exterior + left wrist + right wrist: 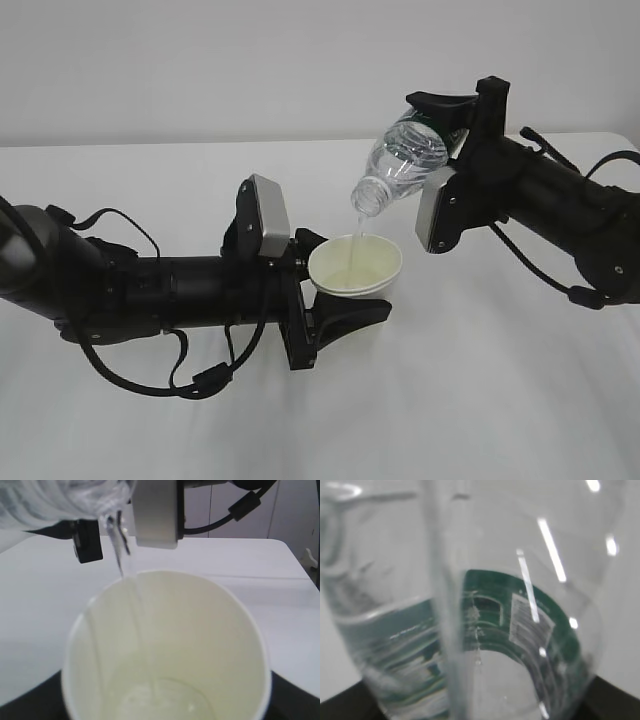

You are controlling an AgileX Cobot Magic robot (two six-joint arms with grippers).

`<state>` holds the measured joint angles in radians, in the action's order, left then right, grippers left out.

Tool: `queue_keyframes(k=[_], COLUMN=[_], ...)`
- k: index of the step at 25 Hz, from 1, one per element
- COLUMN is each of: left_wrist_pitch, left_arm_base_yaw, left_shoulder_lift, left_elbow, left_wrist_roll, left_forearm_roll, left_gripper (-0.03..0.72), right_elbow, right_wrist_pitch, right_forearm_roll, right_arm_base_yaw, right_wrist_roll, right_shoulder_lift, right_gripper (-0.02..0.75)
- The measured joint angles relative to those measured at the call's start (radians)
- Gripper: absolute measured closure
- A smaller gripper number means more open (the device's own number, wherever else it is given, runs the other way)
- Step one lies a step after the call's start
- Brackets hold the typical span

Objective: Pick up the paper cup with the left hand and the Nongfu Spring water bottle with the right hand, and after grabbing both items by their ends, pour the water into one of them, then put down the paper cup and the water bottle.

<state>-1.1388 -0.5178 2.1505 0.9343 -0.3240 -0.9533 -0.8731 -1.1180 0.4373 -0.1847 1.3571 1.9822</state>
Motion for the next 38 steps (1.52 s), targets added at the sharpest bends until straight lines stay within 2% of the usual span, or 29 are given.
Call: queue_keyframes(k=[38], left_wrist_pitch=[0.0], left_arm_base_yaw=[0.0], left_shoulder_lift=[0.0], left_elbow=[0.0], left_wrist_roll=[0.0], left_forearm_roll=[-0.001], left_gripper=[0.206], right_elbow=[0.0], right_wrist_pitch=[0.0], right_forearm_roll=[-0.012], right_arm_base_yaw=[0.0], right_wrist_roll=[0.015], right_shoulder_lift=[0.0], right_gripper=[0.264])
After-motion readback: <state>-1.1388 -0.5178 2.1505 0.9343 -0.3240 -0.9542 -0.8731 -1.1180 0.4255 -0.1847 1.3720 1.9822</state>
